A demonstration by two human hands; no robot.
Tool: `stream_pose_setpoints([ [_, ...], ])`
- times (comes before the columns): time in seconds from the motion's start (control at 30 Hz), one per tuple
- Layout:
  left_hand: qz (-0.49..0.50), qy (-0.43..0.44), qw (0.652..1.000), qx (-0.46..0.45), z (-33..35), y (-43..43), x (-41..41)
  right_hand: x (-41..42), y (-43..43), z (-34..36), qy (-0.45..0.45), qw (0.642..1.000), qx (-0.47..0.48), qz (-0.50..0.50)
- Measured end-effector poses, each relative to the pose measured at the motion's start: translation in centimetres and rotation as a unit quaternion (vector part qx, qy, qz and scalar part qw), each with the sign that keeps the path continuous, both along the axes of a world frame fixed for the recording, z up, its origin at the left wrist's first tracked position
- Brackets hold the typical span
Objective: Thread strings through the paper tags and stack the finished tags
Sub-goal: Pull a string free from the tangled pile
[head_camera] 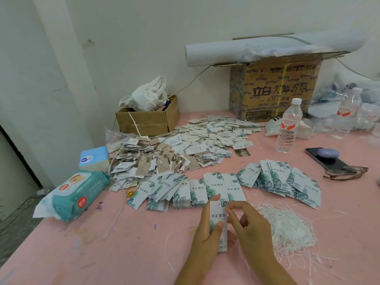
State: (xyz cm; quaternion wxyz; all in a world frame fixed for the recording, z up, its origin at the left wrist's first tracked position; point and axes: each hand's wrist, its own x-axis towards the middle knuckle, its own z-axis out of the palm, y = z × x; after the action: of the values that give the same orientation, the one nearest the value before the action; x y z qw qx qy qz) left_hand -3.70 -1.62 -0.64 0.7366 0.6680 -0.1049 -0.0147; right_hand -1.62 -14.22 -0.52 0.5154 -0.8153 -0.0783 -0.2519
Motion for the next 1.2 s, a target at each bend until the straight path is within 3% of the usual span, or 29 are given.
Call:
stream_pose_setpoints([
  [0.2,0.004,0.034,0.999,-0.014,-0.4,-0.1,0.2,-0.2,0.1,0.4,-0.057,0.996,-0.062,-0.029],
  [0.4,0.003,0.000,1.000,0.019,-0.5,-0.3,0.3,-0.2,0.0,0.6,-0.114,0.982,-0.143,-0.051],
  [0.57,0.010,-0.024,0.998,0.051,-0.1,-0.5,0.2,-0.2,0.0,0.5,-0.118,0.983,-0.139,-0.036],
  [0.63,0.012,-0.022,0.998,0.052,-0.1,-0.5,0.2,0.0,0.0,0.3,-0.101,0.989,-0.105,-0.022],
  [0.73,0.018,-0.016,0.998,0.055,-0.2,-0.5,0.2,0.6,0.1,0.2,-0.003,0.998,0.058,0.021],
  [0.87,0.033,0.005,0.997,0.070,-0.1,-0.4,0.1,1.3,-0.5,0.4,0.152,0.962,0.209,0.083],
  [1.0,0.039,0.001,0.997,0.063,0.0,-0.3,0.2,1.1,-0.6,0.9,0.235,0.927,0.253,0.144],
  [1.2,0.055,0.008,0.998,0.024,0.5,-0.2,0.3,0.8,-0.3,1.6,0.251,0.902,0.305,0.174],
])
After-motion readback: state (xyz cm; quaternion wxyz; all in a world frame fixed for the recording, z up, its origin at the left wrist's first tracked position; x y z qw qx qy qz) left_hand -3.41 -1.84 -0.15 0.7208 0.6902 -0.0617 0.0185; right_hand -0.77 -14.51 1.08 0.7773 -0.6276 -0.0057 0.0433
